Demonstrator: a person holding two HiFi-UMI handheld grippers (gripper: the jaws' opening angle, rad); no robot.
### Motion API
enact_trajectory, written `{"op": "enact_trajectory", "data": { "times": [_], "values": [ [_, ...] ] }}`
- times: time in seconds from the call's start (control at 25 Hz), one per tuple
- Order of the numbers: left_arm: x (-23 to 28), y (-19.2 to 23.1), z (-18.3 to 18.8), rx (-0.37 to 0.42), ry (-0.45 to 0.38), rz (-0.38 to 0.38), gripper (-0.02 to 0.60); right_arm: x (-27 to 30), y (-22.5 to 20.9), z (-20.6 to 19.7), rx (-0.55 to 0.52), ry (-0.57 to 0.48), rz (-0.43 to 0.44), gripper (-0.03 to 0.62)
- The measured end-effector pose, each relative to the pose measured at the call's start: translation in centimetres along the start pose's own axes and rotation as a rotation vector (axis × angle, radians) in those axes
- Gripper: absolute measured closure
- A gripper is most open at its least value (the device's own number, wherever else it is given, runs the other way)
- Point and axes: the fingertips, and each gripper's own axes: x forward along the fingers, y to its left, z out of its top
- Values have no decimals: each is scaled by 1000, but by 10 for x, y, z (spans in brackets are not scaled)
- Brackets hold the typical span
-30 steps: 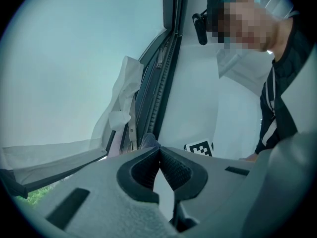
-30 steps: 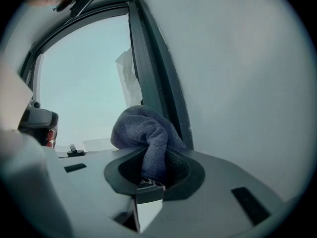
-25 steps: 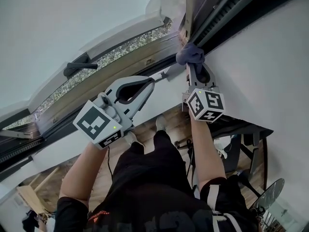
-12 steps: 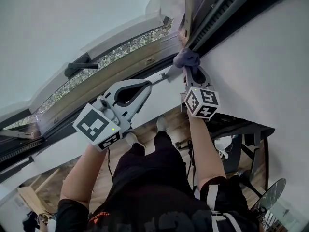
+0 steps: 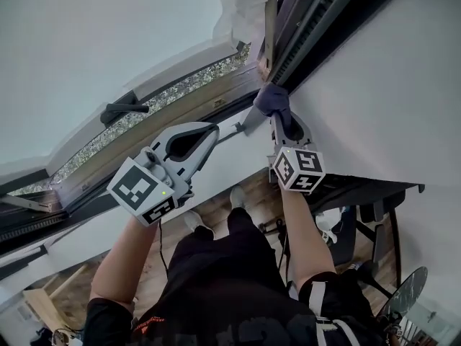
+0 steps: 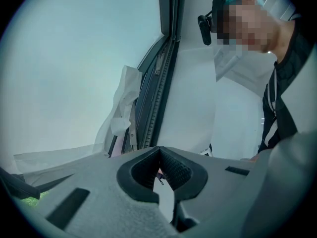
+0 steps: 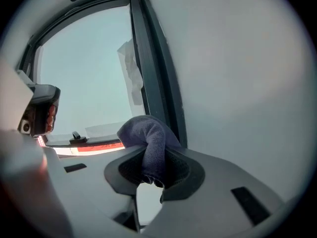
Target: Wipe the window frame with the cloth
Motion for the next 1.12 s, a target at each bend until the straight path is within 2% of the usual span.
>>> {"op": "enact_trajectory", "data": {
  "times": [0.36,0.68,1.12],
  "values": [
    [14,-17,59,104,-86,-50,563,-47,26,123,-123,-244,26,529],
    [18,-27,120,206,-162,-73,563,-73,46,244,-149,-455,91,528],
    [24,-27,172,286,-223,-83,563,-91,71,360,-152,-623,124,530]
  ]
}}
